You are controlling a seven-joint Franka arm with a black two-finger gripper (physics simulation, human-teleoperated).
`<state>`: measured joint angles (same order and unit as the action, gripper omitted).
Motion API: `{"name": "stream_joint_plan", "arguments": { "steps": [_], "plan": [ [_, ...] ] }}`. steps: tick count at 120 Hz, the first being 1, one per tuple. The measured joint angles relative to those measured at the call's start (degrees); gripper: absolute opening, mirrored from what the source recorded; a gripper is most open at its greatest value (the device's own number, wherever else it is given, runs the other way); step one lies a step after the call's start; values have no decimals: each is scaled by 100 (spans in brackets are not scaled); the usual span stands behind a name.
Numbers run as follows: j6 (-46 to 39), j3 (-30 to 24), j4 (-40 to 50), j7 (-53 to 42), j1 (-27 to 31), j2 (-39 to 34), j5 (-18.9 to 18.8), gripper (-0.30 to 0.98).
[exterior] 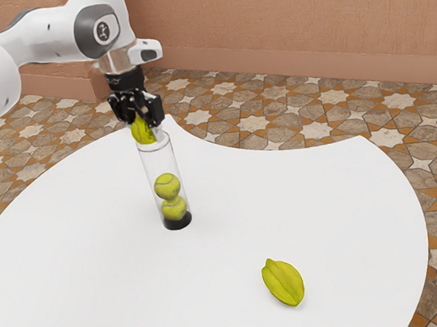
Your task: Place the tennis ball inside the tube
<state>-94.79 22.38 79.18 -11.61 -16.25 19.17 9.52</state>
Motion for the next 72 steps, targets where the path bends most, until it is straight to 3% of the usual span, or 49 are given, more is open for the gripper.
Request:
{"name": "stream_joint_plan", "arguments": {
  "steps": [72],
  "plan": [
    [95, 18, 239, 32, 186, -190, -109, 6]
  ]
}}
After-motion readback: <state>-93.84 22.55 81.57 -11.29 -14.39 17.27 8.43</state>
